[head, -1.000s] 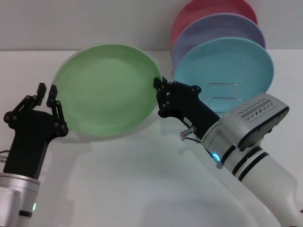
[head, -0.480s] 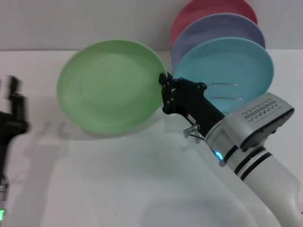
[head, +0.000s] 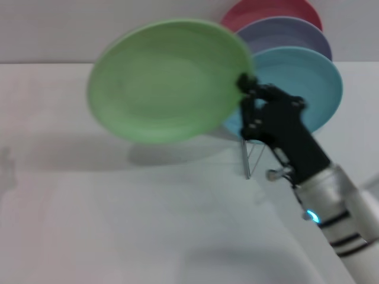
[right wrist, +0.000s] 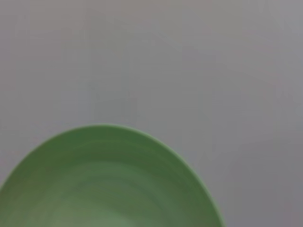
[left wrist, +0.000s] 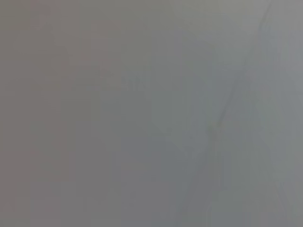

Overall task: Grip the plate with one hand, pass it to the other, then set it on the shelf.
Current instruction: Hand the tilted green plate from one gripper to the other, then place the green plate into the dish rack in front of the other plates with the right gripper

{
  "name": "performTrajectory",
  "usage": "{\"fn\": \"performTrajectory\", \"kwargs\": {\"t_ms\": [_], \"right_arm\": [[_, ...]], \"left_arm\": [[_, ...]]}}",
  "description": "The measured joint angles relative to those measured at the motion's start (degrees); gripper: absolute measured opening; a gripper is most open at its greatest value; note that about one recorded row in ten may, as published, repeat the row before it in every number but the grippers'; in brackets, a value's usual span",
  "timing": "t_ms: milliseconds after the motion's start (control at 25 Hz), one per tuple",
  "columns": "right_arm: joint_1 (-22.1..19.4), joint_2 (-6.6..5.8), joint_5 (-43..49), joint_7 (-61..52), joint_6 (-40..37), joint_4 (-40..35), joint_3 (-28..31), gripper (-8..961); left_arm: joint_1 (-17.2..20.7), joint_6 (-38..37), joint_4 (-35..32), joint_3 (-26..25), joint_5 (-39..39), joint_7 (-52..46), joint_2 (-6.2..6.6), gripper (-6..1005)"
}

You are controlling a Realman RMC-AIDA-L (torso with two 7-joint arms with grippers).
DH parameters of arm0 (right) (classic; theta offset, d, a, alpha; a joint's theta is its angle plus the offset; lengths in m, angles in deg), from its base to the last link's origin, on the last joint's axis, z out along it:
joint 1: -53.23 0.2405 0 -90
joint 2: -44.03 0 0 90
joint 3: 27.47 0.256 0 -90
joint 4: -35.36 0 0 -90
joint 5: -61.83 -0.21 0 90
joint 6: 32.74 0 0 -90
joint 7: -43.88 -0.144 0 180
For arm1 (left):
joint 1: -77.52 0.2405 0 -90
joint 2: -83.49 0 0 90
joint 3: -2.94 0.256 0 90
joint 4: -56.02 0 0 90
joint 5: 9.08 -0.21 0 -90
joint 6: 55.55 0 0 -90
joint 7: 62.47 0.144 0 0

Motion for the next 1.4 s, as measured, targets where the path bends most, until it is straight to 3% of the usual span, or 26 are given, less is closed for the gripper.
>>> {"fn": "performTrajectory", "kwargs": {"t_ms": [40, 200, 280, 440, 800, 1400], "right_arm": [[-2.51, 0.02, -0.10, 0.98, -3.45, 0.57, 0.17, 20], [-6.31, 0.02, -0.45, 1.67, -8.53, 1.00, 0.39, 20], [-10.77, -0.11, -0.75, 2.46, -13.88, -0.03, 0.72, 20], [-12.75, -0.19, -0.87, 2.65, -15.90, -2.10, 1.45, 19], [-12.22, -0.47, -0.92, 2.19, -18.00, -8.60, 2.73, 19], [-7.29, -0.63, -0.90, -5.71, -17.91, -20.63, 5.54, 19]], "left_arm": [[-1.00, 0.14, -1.76, 0.15, 0.01, -2.35, 0.09, 337], [-1.71, 0.60, -3.08, 0.40, 0.01, -4.86, 0.17, 337], [-2.27, 0.78, -4.17, 0.39, -0.42, -7.45, 0.21, 337], [-2.58, 0.79, -4.62, 0.42, -2.18, -9.81, 0.56, 337], [-2.62, 0.78, -4.52, 0.49, -3.65, -11.01, 0.37, 338], [-1.23, 0.23, -0.82, 2.79, -3.62, -10.43, -0.22, 339]]}}
